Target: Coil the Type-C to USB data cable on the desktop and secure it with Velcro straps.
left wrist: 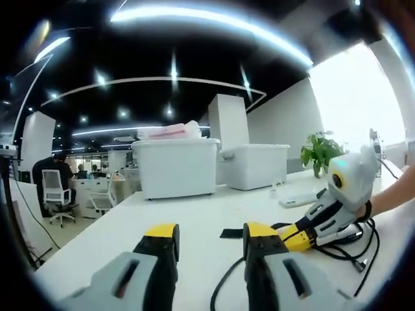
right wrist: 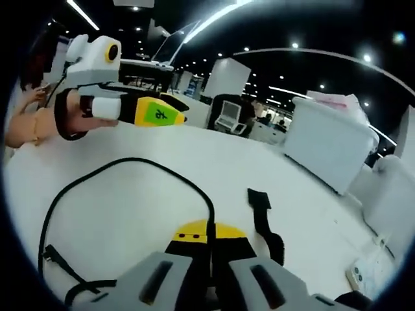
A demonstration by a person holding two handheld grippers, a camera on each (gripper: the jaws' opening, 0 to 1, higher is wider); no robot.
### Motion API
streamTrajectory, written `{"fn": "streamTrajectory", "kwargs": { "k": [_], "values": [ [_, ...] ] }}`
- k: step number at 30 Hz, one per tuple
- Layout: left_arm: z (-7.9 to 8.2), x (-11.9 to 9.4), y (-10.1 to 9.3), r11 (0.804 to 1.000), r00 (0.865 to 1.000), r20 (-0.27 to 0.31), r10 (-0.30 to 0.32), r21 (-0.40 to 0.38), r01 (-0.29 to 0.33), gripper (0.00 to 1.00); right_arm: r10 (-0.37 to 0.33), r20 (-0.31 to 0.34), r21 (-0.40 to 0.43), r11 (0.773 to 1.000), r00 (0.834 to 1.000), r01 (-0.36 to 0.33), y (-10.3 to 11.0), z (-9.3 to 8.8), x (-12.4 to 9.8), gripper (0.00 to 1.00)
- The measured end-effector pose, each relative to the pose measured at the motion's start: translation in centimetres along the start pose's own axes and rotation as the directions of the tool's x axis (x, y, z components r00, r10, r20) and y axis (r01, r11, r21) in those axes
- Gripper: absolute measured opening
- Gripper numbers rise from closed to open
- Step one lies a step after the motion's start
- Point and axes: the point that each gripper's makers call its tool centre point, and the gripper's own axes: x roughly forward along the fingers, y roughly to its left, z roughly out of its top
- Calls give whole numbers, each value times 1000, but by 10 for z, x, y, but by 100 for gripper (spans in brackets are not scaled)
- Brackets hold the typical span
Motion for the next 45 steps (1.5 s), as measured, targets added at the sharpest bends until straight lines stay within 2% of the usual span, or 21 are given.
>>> {"fn": "streamTrajectory", "kwargs": {
  "k": [6, 11, 13, 14, 16, 18, 20, 21, 23, 24, 25, 26, 27, 30, 32, 33, 34, 35, 37, 41, 45],
  "values": [
    [0, 0, 0, 1000, 1000, 0, -2, 1, 2, 41, -10, 14, 23, 1000, 1000, 9, -5, 0, -1, 0],
    [-1, 0, 0, 1000, 1000, -2, -1, 2, 1, 41, -26, 47, 36, 999, 999, 24, -11, 8, -7, 0],
    [-1, 0, -1, 1000, 1000, -2, -4, 2, 4, 41, -37, 44, 10, 999, 998, 37, -13, 7, -8, 0],
    [-1, 0, -1, 1000, 1000, -3, -4, 2, 4, 41, -41, 44, 15, 999, 998, 41, -14, 7, -8, 0],
    [-1, 0, -1, 1000, 1000, -4, -3, 5, 3, 41, -1, 50, 41, 999, 999, -1, -10, 6, -7, 0],
    [0, 0, -1, 1000, 1000, -2, -4, 4, 4, 41, -28, 69, 79, 997, 997, 23, -15, 7, -6, 1],
    [0, 0, -1, 1000, 1000, -1, -3, 4, 3, 41, 3, 53, 184, 983, 999, -12, -11, 5, -3, 8],
    [0, 0, -1, 1000, 1000, -2, -3, 3, 3, 41, 20, 60, 192, 981, 998, -31, -9, 6, -1, 18],
    [-1, 1, -1, 1000, 1000, -3, -4, 2, 4, 41, 44, 36, 203, 978, 998, -51, -6, 3, 2, 25],
    [0, 1, -1, 1000, 1000, -2, -4, 3, 4, 41, 51, 7, 180, 982, 999, -51, -4, -2, 3, 21],
    [0, 1, -1, 1000, 1000, -2, -5, 3, 5, 41, 47, -24, 183, 982, 999, -42, -2, -8, 4, 13],
    [0, 1, -2, 1000, 1000, -1, -6, 4, 6, 41, 86, -9, 186, 979, 996, -83, 3, -5, 4, 4],
    [-1, 1, -2, 1000, 1000, -2, -7, 6, 7, 41, 78, -2, 180, 981, 997, -77, 3, -2, 6, 4],
    [-2, 1, -3, 1000, 1000, -6, -9, 8, 9, 41, 116, -50, 190, 976, 992, -104, 4, -3, 7, 3],
    [-3, 2, -4, 1000, 1000, -10, -10, 10, 10, 41, 151, -114, 222, 967, 982, -123, 6, -5, 6, 3],
    [-3, 2, -4, 1000, 1000, -9, -9, 12, 9, 41, 170, -148, 203, 969, 974, -138, 6, -5, 6, 3],
    [-3, 2, -4, 1000, 1000, -9, -9, 13, 9, 41, 187, -200, 133, 978, 962, -162, 7, -5, 6, 2],
    [-2, 1, -4, 1000, 1000, -9, -9, 14, 9, 41, 188, -228, 110, 980, 955, -166, 8, -4, 6, 2],
    [-2, 1, -3, 1000, 1000, -9, -6, 17, 7, 41, 183, -308, -3, 981, 934, -193, 10, -2, 9, 0],
    [-1, 0, -1, 1000, 1000, -8, -1, 19, 2, 41, 176, -392, -57, 975, 903, -215, 11, -1, 12, 0],
    [1, -1, 0, 1000, 1000, -3, 2, 22, -2, 41, 160, -396, -79, 975, 904, -207, 10, -1, 16, 0]
  ]
}}
